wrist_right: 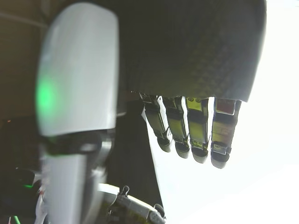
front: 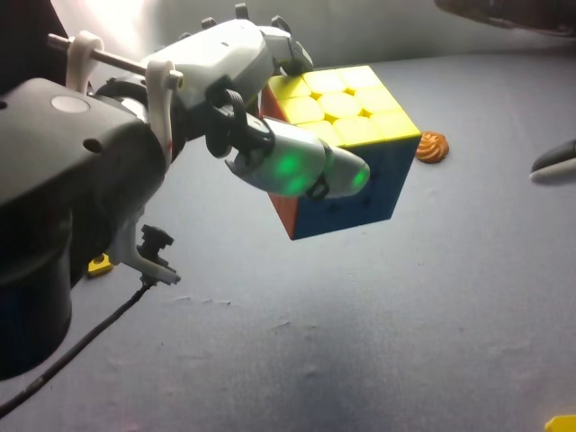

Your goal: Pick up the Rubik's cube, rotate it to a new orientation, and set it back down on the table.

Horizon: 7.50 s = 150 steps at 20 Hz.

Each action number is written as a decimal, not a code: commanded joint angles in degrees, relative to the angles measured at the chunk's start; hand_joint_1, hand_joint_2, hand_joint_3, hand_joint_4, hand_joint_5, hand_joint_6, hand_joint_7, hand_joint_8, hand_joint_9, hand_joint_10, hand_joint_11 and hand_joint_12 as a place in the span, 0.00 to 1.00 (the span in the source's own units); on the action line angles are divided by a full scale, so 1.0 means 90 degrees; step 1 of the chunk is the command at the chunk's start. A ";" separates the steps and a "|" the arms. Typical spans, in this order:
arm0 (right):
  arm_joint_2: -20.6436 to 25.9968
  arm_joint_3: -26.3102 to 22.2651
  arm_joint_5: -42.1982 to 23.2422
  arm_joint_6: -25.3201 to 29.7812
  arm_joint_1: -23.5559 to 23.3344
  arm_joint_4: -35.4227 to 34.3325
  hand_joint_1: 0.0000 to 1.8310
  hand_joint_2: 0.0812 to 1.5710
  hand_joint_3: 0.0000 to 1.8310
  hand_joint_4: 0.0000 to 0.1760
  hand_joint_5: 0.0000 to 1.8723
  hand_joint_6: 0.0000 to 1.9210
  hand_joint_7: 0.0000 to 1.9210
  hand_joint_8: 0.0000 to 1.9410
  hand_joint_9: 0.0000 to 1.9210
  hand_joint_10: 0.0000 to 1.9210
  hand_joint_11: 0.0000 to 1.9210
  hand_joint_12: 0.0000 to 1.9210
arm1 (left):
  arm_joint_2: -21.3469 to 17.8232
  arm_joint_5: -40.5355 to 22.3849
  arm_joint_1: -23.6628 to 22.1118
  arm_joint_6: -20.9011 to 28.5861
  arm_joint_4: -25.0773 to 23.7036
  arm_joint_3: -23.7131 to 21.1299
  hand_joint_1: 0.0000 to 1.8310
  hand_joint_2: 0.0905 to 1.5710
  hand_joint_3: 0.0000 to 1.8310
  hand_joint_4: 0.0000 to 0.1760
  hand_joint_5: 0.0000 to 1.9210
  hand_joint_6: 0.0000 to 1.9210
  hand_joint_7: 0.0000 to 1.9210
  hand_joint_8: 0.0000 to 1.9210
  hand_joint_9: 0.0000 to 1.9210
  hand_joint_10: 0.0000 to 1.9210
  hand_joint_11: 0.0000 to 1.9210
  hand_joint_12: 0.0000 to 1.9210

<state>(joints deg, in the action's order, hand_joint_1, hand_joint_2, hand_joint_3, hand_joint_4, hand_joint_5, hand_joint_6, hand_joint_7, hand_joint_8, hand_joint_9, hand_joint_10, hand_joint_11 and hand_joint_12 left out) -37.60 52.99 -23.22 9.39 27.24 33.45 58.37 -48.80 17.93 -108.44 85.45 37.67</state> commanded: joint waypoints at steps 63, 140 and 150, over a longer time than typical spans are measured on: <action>0.0296 -0.0547 0.0161 -0.1284 -0.1315 0.2945 0.82 0.63 0.00 0.00 0.00 0.00 0.00 0.00 0.00 0.00 0.00 0.00 | 0.0085 -0.0473 -0.1021 -0.0269 0.0125 -0.0177 0.57 0.87 0.00 0.00 0.27 0.82 0.31 0.93 0.30 0.93 0.32 1.00; 0.0697 -0.1066 -0.0094 0.0804 -0.0621 0.4612 0.82 0.62 0.00 0.00 0.00 0.00 0.00 0.00 0.00 0.00 0.00 0.00 | 0.0020 -0.0490 -0.1302 -0.0384 0.0204 -0.0134 0.59 0.85 0.00 0.00 0.30 0.78 0.33 0.89 0.31 0.91 0.31 1.00; 0.0149 -0.0701 0.0291 0.0736 -0.0441 0.4597 0.80 0.62 0.00 0.00 0.00 0.00 0.00 0.00 0.00 0.00 0.00 0.00 | 0.0019 -0.0491 -0.1308 -0.0400 0.0229 -0.0146 0.61 0.82 0.00 0.00 0.33 0.74 0.36 0.85 0.32 0.92 0.35 1.00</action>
<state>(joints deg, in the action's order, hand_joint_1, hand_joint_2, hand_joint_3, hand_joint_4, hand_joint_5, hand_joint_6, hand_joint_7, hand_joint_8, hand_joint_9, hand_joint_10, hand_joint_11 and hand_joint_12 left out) -36.34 46.65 -20.32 16.27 23.83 76.93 58.65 -54.39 7.42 -113.73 93.03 36.49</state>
